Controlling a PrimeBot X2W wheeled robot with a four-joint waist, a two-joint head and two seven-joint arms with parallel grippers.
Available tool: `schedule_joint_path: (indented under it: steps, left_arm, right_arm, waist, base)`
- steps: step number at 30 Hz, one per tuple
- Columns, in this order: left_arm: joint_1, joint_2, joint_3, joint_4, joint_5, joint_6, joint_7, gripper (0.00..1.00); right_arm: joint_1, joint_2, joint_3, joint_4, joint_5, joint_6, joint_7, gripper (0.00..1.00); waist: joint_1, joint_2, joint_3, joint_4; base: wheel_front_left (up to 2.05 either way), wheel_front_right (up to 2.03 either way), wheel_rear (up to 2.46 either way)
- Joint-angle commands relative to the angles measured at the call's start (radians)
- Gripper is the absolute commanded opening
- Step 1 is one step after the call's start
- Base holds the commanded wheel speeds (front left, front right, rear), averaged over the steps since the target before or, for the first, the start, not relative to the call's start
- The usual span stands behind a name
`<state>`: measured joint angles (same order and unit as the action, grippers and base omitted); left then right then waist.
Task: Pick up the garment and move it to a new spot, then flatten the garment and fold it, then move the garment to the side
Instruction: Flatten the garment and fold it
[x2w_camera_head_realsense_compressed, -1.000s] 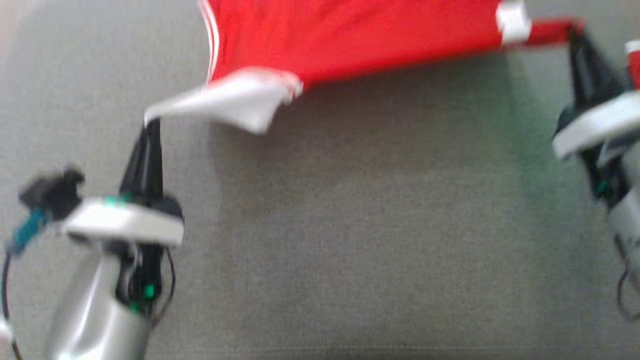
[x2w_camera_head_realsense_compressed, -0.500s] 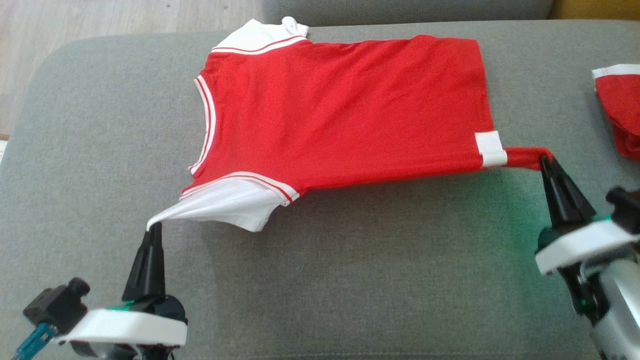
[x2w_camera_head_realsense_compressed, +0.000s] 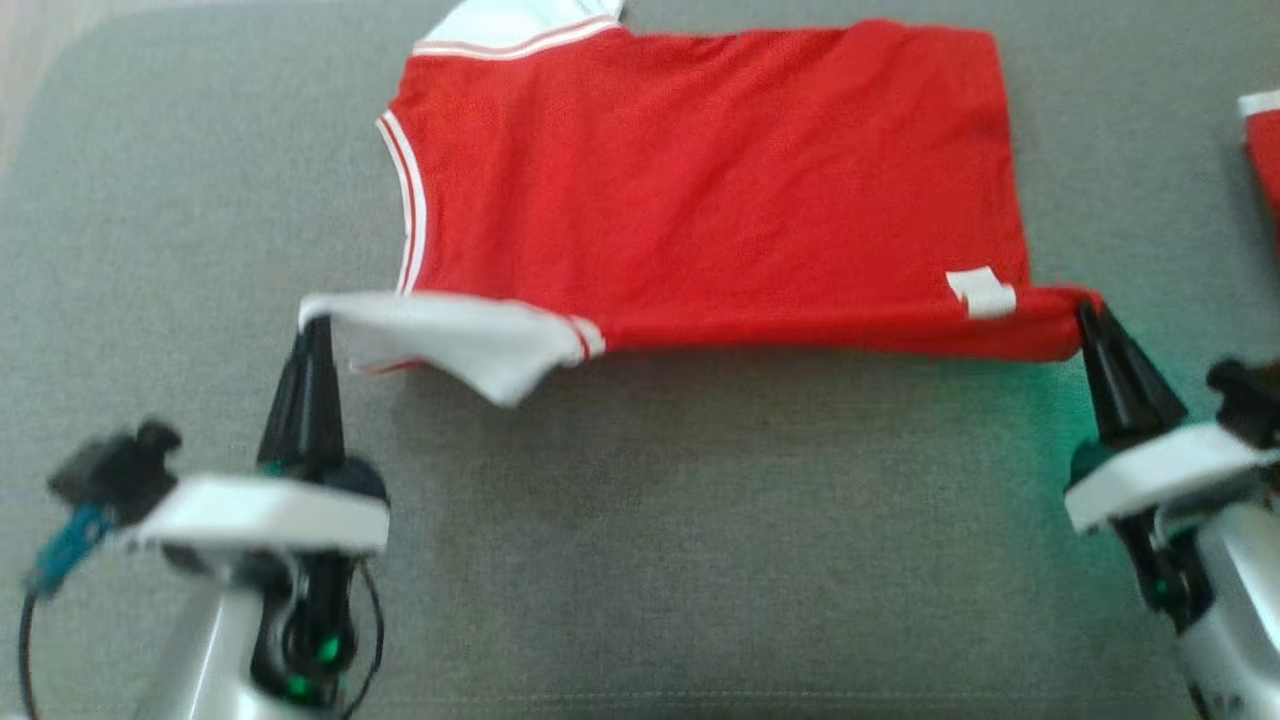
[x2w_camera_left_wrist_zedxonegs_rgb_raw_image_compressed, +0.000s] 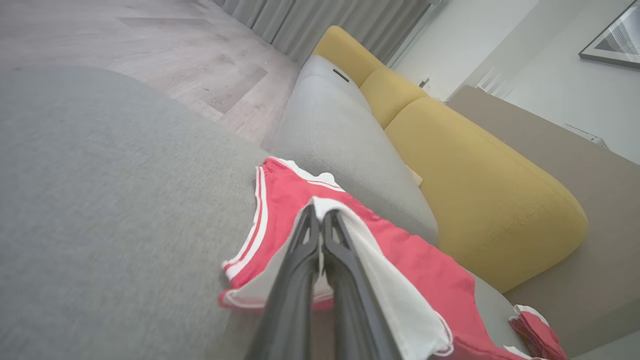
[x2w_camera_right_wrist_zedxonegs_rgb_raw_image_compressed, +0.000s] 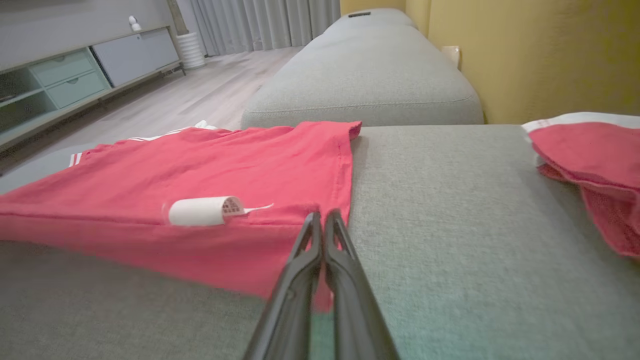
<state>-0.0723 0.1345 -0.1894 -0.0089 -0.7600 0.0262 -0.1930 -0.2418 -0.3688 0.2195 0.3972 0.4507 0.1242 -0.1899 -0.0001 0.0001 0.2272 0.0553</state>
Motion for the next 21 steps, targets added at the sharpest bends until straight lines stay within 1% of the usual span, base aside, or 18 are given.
schedule_joint_path:
  steps: [1, 12, 21]
  left_arm:
    - [-0.076, 0.003, 0.027, -0.002, -0.004, -0.004, 0.003, 0.00]
    - [-0.349, -0.008, 0.000, 0.217, 0.012, -0.052, -0.001, 0.00]
    - [-0.488, -0.010, -0.004, 0.365, 0.035, -0.096, -0.039, 0.00]
  right_arm:
    - [-0.059, -0.017, 0.017, -0.011, -0.009, 0.007, 0.004, 0.00]
    - [-0.264, -0.037, 0.079, 0.125, -0.006, 0.007, -0.001, 0.00]
    - [-0.375, -0.043, 0.139, 0.226, 0.006, 0.007, -0.037, 0.00]
  waist:
    - [0.0001, -0.0001, 0.033, 0.005]
    - [0.0001, -0.0001, 0.133, 0.017]
    - [0.0001, -0.0001, 0.173, 0.025]
  base:
    - [0.00, 0.00, 0.00]
    - [0.00, 0.00, 0.00]
    - [0.00, 0.00, 0.00]
